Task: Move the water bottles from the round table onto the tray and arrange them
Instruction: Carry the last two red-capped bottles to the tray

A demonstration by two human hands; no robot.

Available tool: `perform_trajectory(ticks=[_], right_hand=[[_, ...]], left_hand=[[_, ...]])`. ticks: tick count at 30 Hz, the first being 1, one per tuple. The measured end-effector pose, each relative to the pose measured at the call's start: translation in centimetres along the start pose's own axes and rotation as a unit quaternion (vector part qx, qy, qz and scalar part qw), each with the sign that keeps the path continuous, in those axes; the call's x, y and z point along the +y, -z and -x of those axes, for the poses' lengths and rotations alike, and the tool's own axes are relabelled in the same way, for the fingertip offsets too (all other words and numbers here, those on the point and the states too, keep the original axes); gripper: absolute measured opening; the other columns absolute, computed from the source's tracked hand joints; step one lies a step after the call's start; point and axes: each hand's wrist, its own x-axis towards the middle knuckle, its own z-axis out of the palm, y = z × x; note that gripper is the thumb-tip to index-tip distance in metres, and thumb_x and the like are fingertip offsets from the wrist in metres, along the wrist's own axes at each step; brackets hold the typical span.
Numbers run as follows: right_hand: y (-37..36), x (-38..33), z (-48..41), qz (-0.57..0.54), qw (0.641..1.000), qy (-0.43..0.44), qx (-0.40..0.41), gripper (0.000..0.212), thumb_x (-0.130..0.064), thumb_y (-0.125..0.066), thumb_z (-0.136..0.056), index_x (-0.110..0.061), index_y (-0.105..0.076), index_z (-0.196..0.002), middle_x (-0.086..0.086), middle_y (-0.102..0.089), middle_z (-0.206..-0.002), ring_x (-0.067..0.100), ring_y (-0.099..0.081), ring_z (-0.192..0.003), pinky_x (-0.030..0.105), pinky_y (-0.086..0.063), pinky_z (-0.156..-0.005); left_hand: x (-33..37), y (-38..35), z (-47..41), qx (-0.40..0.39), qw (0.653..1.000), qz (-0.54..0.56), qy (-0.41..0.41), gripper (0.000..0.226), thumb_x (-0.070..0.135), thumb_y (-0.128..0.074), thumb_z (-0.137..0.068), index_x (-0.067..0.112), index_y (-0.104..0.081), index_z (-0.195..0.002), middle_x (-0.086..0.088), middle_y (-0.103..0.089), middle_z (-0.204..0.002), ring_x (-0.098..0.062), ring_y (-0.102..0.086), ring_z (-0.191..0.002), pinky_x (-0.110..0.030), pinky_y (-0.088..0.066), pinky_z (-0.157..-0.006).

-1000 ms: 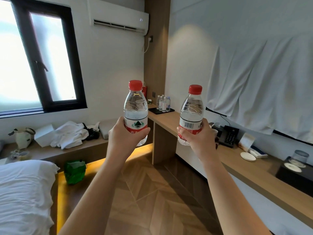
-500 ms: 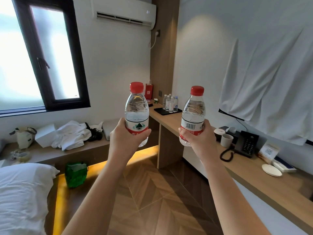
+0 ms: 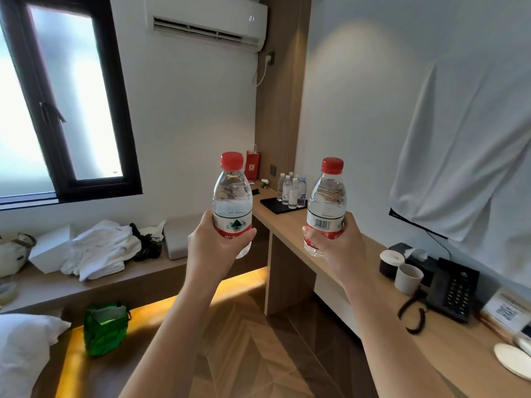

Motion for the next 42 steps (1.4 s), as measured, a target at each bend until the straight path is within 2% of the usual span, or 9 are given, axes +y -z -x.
perform_trajectory(ticks=[5, 10, 12, 17, 22, 26, 33, 36, 42], right_hand=[[-2.6, 3.2, -4.4, 0.002, 1.0, -0.015, -0.015, 0.067, -0.034, -0.078, -0.08, -0.025, -0.044, -0.137, -0.016, -0.051, -0.115, 0.003, -0.05, -0.101, 0.002, -0.041, -0.062], [-7.5, 6.2, -9.9, -0.007, 0.999, -0.03, -0.006, 0.068, -0.034, -0.079, -0.079, -0.027, -0.044, -0.137, -0.014, -0.053, -0.118, 0.006, -0.053, -0.105, 0.01, -0.043, -0.078], [-10.0, 7.3, -12.6, -0.025, 0.999, -0.041, 0.005, 0.066, -0.033, -0.08, -0.078, -0.03, -0.045, -0.133, -0.014, -0.055, -0.116, 0.007, -0.056, -0.103, 0.015, -0.046, -0.08], [-16.2, 9.1, -19.8, -0.048, 0.996, -0.072, 0.021, 0.064, -0.036, -0.082, -0.074, -0.041, -0.042, -0.124, -0.02, -0.055, -0.109, 0.005, -0.057, -0.1, 0.015, -0.044, -0.079], [-21.6, 10.8, -25.5, -0.055, 0.993, -0.089, 0.051, 0.063, -0.04, -0.081, -0.072, -0.042, -0.044, -0.123, -0.024, -0.055, -0.106, 0.004, -0.057, -0.101, 0.021, -0.046, -0.083], [-24.9, 12.6, -28.2, -0.047, 0.989, -0.119, 0.069, 0.064, -0.043, -0.083, -0.07, -0.04, -0.046, -0.122, -0.02, -0.055, -0.107, 0.006, -0.055, -0.102, 0.013, -0.042, -0.074], [-28.7, 15.7, -32.1, -0.043, 0.988, -0.13, 0.073, 0.062, -0.044, -0.083, -0.07, -0.055, -0.039, -0.111, -0.036, -0.048, -0.102, -0.009, -0.049, -0.093, 0.008, -0.037, -0.069], [-30.0, 17.8, -34.0, -0.03, 0.988, -0.129, 0.079, 0.067, -0.043, -0.083, -0.071, -0.05, -0.038, -0.119, -0.037, -0.044, -0.104, -0.004, -0.046, -0.099, 0.007, -0.036, -0.071], [-33.2, 23.9, -40.1, -0.028, 0.988, -0.135, 0.07, 0.068, -0.035, -0.084, -0.072, -0.042, -0.043, -0.125, -0.03, -0.048, -0.108, 0.001, -0.048, -0.108, 0.008, -0.042, -0.073]], left_hand=[[-3.5, -3.6, -4.7, -0.019, 1.0, 0.015, 0.013, 0.059, 0.04, -0.083, -0.067, 0.024, -0.056, -0.117, 0.012, -0.064, -0.1, -0.004, -0.06, -0.088, -0.004, -0.039, -0.058], [-8.0, -7.0, -11.3, -0.03, 0.999, 0.02, 0.004, 0.059, 0.041, -0.083, -0.067, 0.024, -0.055, -0.117, 0.013, -0.063, -0.1, -0.004, -0.059, -0.086, 0.0, -0.039, -0.052], [-9.8, -8.2, -14.6, -0.036, 0.999, 0.025, 0.001, 0.06, 0.041, -0.082, -0.067, 0.022, -0.055, -0.118, 0.012, -0.063, -0.101, -0.004, -0.059, -0.086, 0.001, -0.039, -0.053], [-13.8, -10.7, -24.3, -0.066, 0.997, 0.031, -0.004, 0.058, 0.04, -0.082, -0.068, 0.022, -0.056, -0.117, 0.013, -0.064, -0.098, 0.0, -0.058, -0.082, -0.002, -0.038, -0.055], [-17.9, -13.0, -32.2, -0.101, 0.994, 0.048, -0.019, 0.062, 0.038, -0.082, -0.069, 0.021, -0.053, -0.121, 0.013, -0.062, -0.103, -0.004, -0.058, -0.09, -0.004, -0.039, -0.063], [-21.2, -15.3, -35.8, -0.133, 0.989, 0.056, -0.006, 0.064, 0.035, -0.082, -0.069, 0.021, -0.052, -0.124, 0.012, -0.06, -0.107, -0.006, -0.056, -0.096, -0.005, -0.039, -0.068], [-25.4, -19.6, -40.4, -0.154, 0.985, 0.071, 0.026, 0.064, 0.034, -0.083, -0.069, 0.024, -0.051, -0.124, 0.017, -0.058, -0.103, -0.003, -0.055, -0.093, -0.004, -0.039, -0.065], [-27.1, -22.1, -42.3, -0.16, 0.982, 0.085, 0.044, 0.061, 0.032, -0.084, -0.068, 0.026, -0.051, -0.12, 0.025, -0.054, -0.093, 0.002, -0.054, -0.083, -0.003, -0.04, -0.058], [-31.5, -28.5, -46.6, -0.191, 0.977, 0.086, 0.044, 0.063, 0.035, -0.082, -0.068, 0.028, -0.051, -0.122, 0.022, -0.058, -0.097, 0.006, -0.055, -0.087, -0.006, -0.041, -0.065]])
